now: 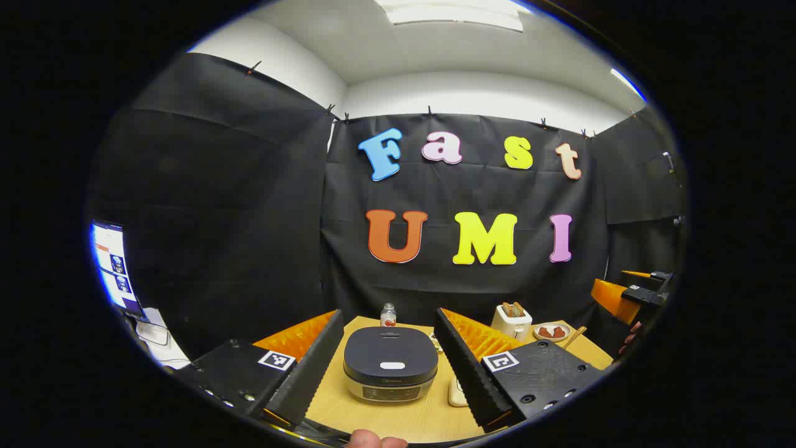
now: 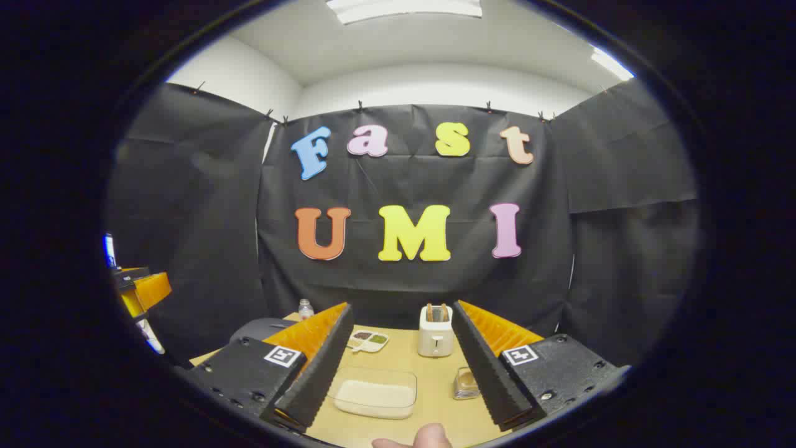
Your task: Close the left gripper, press the button to open the rice cooker; take a wooden spoon from the chopstick holder with the right hand, scoop a spoonful of rice and pour it into the rice cooker, then put the wooden spoon back into the chopstick holder.
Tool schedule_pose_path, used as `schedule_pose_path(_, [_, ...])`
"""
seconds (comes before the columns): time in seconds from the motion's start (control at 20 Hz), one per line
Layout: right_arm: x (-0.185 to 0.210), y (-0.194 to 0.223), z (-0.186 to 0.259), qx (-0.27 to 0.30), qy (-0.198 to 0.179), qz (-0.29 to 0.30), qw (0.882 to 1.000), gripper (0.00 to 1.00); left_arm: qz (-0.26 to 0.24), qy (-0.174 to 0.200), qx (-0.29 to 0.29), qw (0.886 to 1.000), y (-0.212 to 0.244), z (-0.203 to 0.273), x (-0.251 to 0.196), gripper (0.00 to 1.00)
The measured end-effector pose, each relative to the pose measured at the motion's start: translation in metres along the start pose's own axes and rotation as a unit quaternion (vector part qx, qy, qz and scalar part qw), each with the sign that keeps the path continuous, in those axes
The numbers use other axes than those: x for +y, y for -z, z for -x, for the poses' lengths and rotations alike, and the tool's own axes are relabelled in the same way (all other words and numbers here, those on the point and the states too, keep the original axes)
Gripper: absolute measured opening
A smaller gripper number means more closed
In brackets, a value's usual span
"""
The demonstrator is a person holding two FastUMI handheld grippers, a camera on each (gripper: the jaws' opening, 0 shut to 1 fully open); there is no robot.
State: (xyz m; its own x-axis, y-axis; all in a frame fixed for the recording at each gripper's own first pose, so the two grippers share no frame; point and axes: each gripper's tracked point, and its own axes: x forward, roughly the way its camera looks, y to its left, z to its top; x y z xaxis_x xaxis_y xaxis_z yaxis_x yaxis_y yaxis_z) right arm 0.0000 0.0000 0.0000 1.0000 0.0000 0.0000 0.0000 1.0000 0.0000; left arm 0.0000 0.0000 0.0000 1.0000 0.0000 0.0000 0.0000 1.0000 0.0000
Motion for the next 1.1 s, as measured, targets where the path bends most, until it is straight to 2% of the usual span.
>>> schedule_pose_path(0.3, [0.007, -0.002, -0.002, -0.006, -0.013, 0.001, 1.0, 1.0, 0.0, -0.004, 0.004, 1.0, 0.001, 0.009, 0.004, 0.94])
schedule_pose_path(0.8, [0.048, 0.0, -0.014, 0.001, -0.069, -0.003, 0.998, 1.0, -0.001, -0.022, 0.014, 1.0, 0.0, 0.029, 0.017, 0.94])
schedule_pose_path(1.1, [0.052, 0.004, -0.024, 0.004, -0.082, -0.004, 0.997, 1.0, -0.008, -0.029, 0.025, 0.999, 0.004, 0.03, 0.015, 0.94])
